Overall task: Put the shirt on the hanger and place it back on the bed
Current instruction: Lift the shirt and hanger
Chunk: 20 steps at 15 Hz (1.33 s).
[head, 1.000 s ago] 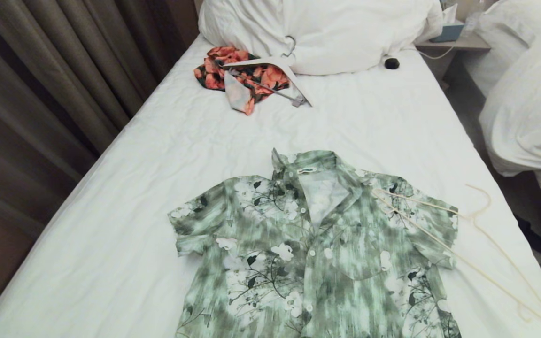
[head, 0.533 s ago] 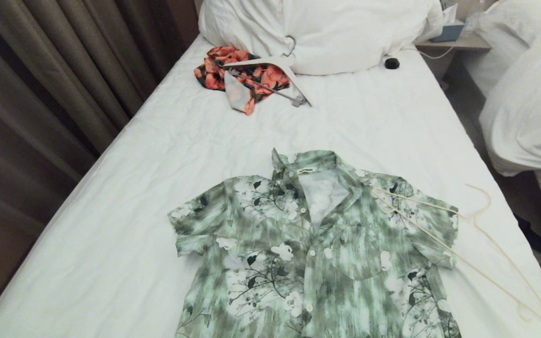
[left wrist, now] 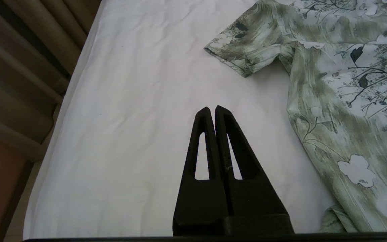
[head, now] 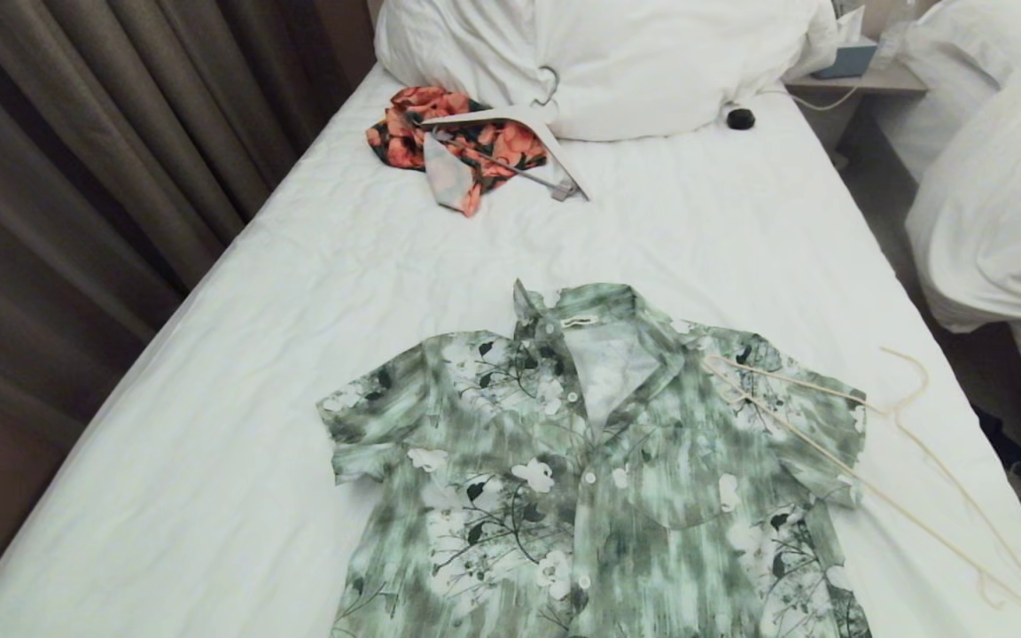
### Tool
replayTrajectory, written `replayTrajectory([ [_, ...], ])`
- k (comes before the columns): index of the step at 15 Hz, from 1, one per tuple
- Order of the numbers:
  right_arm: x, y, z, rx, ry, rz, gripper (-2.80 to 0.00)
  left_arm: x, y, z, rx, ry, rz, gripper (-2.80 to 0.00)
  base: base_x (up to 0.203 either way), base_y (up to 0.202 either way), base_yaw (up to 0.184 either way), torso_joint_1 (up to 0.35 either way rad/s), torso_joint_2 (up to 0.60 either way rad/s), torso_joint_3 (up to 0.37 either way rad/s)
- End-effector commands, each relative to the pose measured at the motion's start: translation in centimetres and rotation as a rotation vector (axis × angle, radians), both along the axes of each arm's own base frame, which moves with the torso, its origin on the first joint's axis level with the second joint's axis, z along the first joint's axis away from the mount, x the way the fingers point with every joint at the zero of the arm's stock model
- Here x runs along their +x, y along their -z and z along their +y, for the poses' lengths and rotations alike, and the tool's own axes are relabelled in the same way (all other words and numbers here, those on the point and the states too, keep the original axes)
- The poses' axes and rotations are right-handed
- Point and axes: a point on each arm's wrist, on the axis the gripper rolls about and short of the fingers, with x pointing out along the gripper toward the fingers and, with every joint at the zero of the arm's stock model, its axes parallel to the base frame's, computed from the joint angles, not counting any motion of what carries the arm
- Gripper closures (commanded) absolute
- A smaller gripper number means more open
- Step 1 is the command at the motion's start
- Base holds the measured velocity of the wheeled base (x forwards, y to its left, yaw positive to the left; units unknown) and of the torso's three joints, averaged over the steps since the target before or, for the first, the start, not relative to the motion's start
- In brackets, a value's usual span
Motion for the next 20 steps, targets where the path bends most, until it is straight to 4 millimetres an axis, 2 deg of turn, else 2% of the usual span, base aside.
replayTrajectory([
  [1, 2.9, 4.0, -3.4, 0.107, 0.002, 0.159, 0.00, 0.0, 0.0, 0.0, 0.001, 0.000, 0.001, 0.00, 0.000, 0.000, 0.000, 0.000, 0.00, 0.000],
  [3, 3.7, 6.3, -6.2, 0.177, -0.116, 0.173, 0.00, 0.0, 0.0, 0.0, 0.001, 0.000, 0.001, 0.00, 0.000, 0.000, 0.000, 0.000, 0.00, 0.000],
  [5, 4.1, 7.3, -8.5, 0.199, -0.229, 0.123, 0.00, 0.0, 0.0, 0.0, 0.001, 0.000, 0.001, 0.00, 0.000, 0.000, 0.000, 0.000, 0.00, 0.000],
  [7, 4.2, 7.4, -9.6, 0.211, -0.305, 0.138, 0.00, 0.0, 0.0, 0.0, 0.001, 0.000, 0.001, 0.00, 0.000, 0.000, 0.000, 0.000, 0.00, 0.000],
  [11, 4.0, 6.7, -10.5, 0.293, -0.455, 0.106, 0.00, 0.0, 0.0, 0.0, 0.001, 0.000, 0.001, 0.00, 0.000, 0.000, 0.000, 0.000, 0.00, 0.000],
  [16, 5.9, 6.7, -13.1, 0.315, -0.474, 0.134, 0.00, 0.0, 0.0, 0.0, 0.001, 0.000, 0.001, 0.00, 0.000, 0.000, 0.000, 0.000, 0.00, 0.000],
  [19, 5.9, 6.7, -14.3, 0.301, -0.449, 0.127, 0.00, 0.0, 0.0, 0.0, 0.001, 0.000, 0.001, 0.00, 0.000, 0.000, 0.000, 0.000, 0.00, 0.000],
  [20, 5.8, 6.7, -14.4, 0.298, -0.449, 0.124, -2.80, 0.0, 0.0, 0.0, 0.001, 0.000, 0.001, 0.00, 0.000, 0.000, 0.000, 0.000, 0.00, 0.000],
])
